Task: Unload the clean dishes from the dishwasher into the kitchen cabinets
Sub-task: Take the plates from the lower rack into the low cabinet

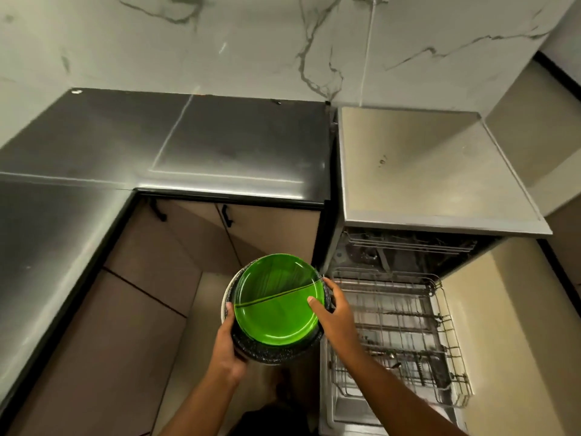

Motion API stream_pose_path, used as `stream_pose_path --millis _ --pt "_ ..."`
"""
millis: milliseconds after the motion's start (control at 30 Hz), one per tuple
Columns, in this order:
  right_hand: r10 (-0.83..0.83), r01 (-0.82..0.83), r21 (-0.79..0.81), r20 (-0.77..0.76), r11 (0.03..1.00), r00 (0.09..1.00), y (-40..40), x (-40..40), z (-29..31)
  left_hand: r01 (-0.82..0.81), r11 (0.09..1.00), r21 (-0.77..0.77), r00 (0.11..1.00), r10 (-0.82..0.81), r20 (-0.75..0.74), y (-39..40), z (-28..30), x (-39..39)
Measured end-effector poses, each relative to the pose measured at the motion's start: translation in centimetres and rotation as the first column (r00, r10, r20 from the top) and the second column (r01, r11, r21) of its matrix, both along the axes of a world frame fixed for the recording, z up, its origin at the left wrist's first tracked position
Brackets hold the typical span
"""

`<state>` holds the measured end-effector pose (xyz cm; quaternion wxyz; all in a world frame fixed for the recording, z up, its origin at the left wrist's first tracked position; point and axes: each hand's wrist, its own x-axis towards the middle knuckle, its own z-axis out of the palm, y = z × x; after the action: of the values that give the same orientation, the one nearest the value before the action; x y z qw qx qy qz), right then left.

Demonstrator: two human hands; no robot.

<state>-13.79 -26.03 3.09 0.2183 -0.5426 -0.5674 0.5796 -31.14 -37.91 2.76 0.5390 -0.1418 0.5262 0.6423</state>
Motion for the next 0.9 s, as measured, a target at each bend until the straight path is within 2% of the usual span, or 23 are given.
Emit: stream_pose_path --millis 133,367,633,900 --pt "0.073 -0.072 0.020 -0.027 0.997 0.997 -2.6 -4.1 0.8 -0.101 0.995 0.011 0.994 0.101 -0.032 -3.4 0.8 -3.2" --pt "0.185 -0.186 0.036 0.006 0.982 0.983 -4.3 -10.5 1.8 -0.070 0.997 -0.012 0.997 0.070 -0.020 -5.9 0.8 -10.3" --pt "0.047 -0.048 -0.013 -0.050 0.999 0.998 -6.2 -21.8 -0.5 0.101 0.994 -0.034 0.994 -0.103 -0.037 -6.0 -1.7 -24.5" --pt "0.029 -0.033 -0.079 -0.044 0.996 0.999 -5.3 -27.9 -2.4 0.126 0.991 -0.035 0.992 -0.126 0.000 -4.6 -3.9 -31.0"
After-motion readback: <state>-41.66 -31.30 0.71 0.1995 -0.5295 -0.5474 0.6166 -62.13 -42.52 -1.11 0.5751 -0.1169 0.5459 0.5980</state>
